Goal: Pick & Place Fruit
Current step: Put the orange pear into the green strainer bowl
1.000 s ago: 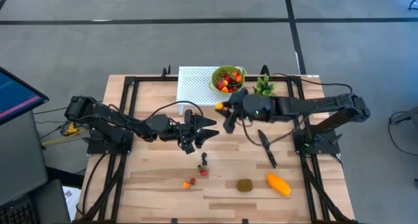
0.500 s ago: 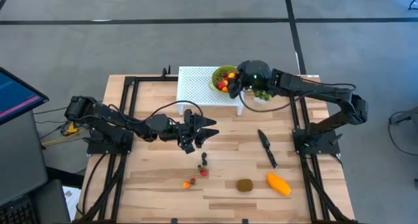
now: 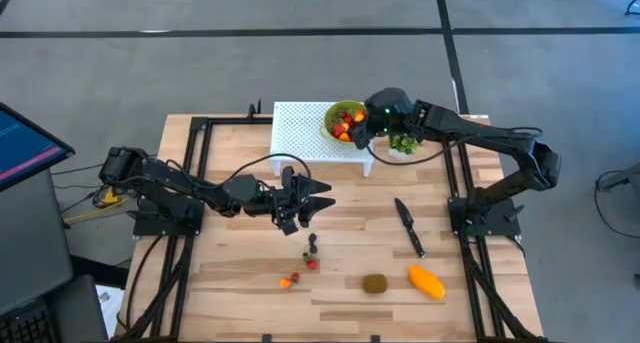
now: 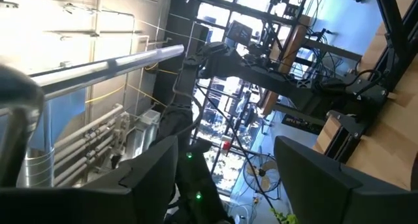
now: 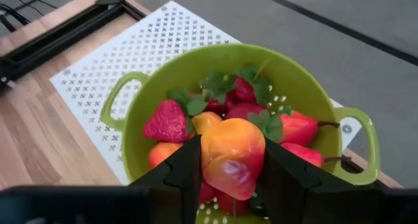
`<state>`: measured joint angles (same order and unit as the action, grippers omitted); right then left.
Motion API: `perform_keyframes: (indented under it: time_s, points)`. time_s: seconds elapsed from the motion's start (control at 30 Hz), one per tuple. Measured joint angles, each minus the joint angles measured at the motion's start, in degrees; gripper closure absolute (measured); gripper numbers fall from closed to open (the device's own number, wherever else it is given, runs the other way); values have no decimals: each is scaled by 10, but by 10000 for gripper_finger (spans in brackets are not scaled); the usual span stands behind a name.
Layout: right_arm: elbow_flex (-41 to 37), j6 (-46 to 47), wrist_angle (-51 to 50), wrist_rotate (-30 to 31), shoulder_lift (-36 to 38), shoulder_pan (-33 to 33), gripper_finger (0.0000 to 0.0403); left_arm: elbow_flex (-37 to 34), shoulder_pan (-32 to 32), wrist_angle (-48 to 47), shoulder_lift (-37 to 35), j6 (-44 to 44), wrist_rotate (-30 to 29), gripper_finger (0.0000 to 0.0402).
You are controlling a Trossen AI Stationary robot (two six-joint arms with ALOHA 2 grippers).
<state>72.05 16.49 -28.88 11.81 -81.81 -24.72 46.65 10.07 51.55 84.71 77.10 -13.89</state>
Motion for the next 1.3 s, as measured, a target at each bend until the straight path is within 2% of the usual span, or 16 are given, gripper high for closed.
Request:
perform_keyframes:
  time_s: [0.6, 1.07, 1.3]
  points:
    - [-27, 0, 14, 2, -1, 1, 277, 0, 0, 0, 0, 0, 1, 164]
    - [-27, -6, 20, 2, -1, -2, 196, 0, 0, 0, 0, -6, -1, 165]
    - [-15, -4, 27, 0, 1, 37, 187, 0, 3, 0, 0, -60, -1, 165]
